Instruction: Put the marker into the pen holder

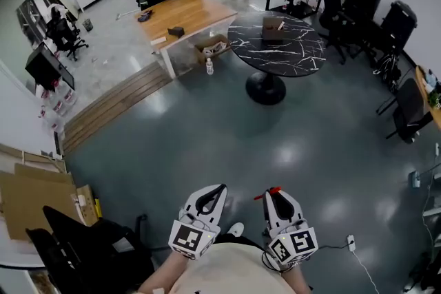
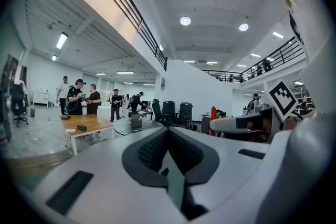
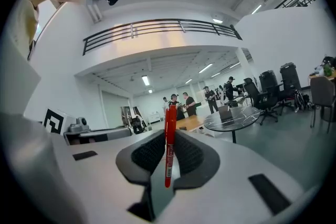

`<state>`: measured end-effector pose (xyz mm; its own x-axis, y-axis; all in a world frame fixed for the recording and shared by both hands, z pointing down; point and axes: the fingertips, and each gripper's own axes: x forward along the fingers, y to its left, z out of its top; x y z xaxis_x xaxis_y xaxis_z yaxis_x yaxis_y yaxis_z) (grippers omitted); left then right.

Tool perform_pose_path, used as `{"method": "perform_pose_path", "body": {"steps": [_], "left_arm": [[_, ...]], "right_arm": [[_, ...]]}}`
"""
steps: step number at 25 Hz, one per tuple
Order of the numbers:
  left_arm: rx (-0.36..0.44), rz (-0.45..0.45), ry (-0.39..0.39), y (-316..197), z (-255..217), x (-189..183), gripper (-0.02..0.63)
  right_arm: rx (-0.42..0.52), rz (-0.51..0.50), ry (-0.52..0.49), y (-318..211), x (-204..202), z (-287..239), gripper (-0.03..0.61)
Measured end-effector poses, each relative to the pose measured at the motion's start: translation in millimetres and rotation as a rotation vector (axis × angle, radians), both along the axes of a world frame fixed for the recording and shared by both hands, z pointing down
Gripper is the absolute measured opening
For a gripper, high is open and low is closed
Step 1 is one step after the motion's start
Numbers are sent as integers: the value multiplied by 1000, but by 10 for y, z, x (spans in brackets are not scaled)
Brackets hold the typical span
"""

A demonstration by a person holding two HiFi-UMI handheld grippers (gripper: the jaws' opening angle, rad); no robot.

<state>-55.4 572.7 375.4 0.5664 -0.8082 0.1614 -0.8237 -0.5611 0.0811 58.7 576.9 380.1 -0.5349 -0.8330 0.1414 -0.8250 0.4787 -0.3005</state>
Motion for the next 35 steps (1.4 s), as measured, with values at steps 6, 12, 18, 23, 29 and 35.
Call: {"method": "perform_pose_path", "body": {"steps": [6,12,18,23,29,35], "left_arm": [[5,-35,12,-231,45,-9,8],[-31,-16,39,-725,248,23,8],[-8,17,94,-1483,196,28,8],[59,30,161,-2147,24,-96,8],[59,64,161,-2671,-19,-172,8],[33,87,138,-2946,38,-54,8]], "right_arm": [[-24,25,15,-253,140,77,66],[-73,58,47,-648,234,265,66],[-75,56,107,-1303,144,200,66],[-74,90,107,-1852,43,115,66],[-77,146,79,-2251,7,92,66],[-91,154,67,-2544,107,175,66]]}}
